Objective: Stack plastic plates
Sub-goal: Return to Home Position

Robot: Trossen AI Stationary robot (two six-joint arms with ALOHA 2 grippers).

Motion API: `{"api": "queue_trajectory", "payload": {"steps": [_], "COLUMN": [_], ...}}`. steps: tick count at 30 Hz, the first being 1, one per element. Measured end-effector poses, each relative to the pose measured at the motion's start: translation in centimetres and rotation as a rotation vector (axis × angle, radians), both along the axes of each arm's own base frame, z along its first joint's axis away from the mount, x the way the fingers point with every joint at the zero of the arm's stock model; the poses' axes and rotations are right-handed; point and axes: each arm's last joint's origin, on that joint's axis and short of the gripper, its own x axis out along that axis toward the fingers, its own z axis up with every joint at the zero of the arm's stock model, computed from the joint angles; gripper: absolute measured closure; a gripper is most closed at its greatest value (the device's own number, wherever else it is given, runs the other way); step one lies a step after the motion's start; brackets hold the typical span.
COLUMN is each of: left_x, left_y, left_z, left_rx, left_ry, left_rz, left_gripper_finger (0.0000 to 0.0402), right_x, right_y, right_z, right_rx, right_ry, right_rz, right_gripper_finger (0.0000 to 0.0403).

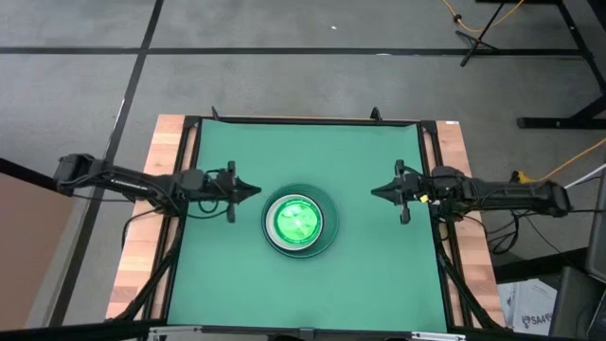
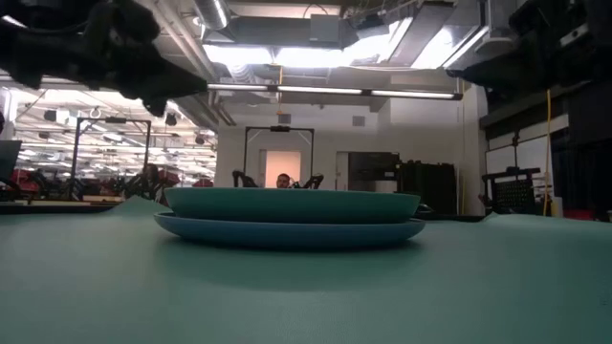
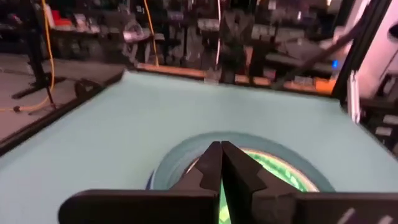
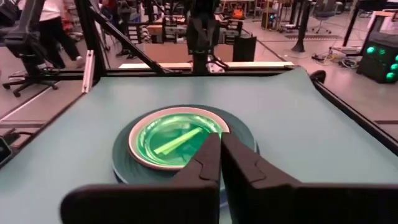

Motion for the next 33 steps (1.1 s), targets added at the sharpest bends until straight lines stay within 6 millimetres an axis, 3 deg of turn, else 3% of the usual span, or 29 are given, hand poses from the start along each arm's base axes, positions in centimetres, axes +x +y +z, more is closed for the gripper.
{"api": "queue_trajectory", "payload": {"steps": [13, 21, 28, 33], "left_x": [-4.5, -6.0, -6.8, -6.8], "left_y": [0.2, 0.4, 0.4, 0.4], "left_z": [-1.0, -0.9, -1.0, -1.6], "left_rx": [-0.001, 0.021, 0.039, 0.017], "left_ry": [-0.208, -0.228, -0.233, -0.180], "left_rz": [0.025, 0.079, 0.077, 0.075], "left_gripper_finger": [0.0400, 0.0399, 0.0398, 0.0397], "right_x": [-1.4, -2.3, -3.1, -3.1], "right_y": [0.0, 0.1, 0.1, 0.1], "right_z": [-2.3, -3.9, -3.5, -4.2], "right_rx": [0.021, 0.033, 0.034, 0.029], "right_ry": [-0.094, -0.167, -0.236, -0.162], "right_rz": [-0.028, -0.029, -0.026, -0.027], "right_gripper_finger": [0.0402, 0.0402, 0.0402, 0.0402]}}
